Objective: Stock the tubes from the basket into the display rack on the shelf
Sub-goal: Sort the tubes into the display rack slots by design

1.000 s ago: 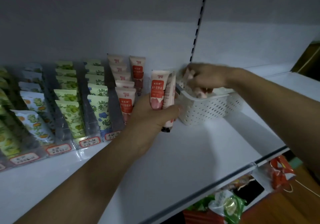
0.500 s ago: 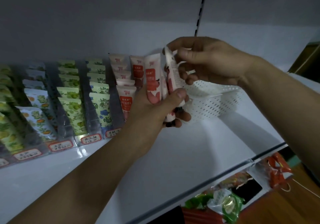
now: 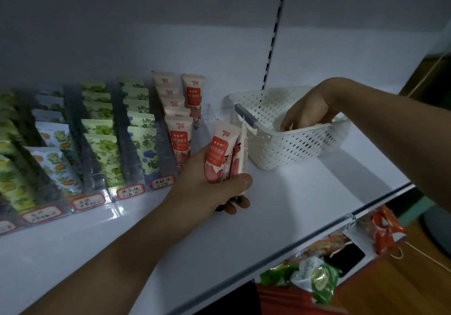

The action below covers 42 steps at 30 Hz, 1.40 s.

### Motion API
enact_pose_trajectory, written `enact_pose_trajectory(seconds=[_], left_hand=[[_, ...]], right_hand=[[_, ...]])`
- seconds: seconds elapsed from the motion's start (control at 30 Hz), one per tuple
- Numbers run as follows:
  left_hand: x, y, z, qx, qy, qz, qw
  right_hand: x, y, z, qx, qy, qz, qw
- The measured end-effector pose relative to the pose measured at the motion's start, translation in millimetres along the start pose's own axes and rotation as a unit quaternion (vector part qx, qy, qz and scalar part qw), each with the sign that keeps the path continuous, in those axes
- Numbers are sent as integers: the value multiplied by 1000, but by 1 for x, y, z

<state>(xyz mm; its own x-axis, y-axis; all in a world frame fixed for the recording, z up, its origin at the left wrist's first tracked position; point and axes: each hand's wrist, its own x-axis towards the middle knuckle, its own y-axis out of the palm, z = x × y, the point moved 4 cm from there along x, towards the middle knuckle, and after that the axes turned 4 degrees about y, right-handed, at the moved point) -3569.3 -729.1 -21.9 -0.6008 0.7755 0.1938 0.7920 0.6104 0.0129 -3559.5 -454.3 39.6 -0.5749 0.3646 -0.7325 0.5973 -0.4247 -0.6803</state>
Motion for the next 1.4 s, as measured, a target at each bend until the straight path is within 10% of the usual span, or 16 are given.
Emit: enact_pose_trajectory(seconds=[0.2, 0.4, 0.63, 0.73, 0.97, 1.13, 1.4], left_hand=[[2, -3, 4, -25, -3, -11, 1000], [0, -4, 1, -30, -1, -14, 999], [-2, -8, -3, -22, 7, -43, 999], [-1, -8, -3, -7, 8, -45, 999], [-5, -10, -11, 0, 48, -60, 997], [-21, -30, -19, 212, 141, -21, 967], [-24, -55, -12, 366, 151, -4, 918]], right_hand=[[-7, -6, 4, 142, -163, -39, 976], [-18, -21, 26, 64, -169, -294, 939], [-77, -39, 44, 311, -319, -462, 767], [-93, -35, 62, 407, -385, -458, 690], [-83, -8, 116, 384, -384, -548, 636], [-58, 5, 133, 483, -378, -583, 533], [-25, 24, 141, 485, -366, -596, 525]])
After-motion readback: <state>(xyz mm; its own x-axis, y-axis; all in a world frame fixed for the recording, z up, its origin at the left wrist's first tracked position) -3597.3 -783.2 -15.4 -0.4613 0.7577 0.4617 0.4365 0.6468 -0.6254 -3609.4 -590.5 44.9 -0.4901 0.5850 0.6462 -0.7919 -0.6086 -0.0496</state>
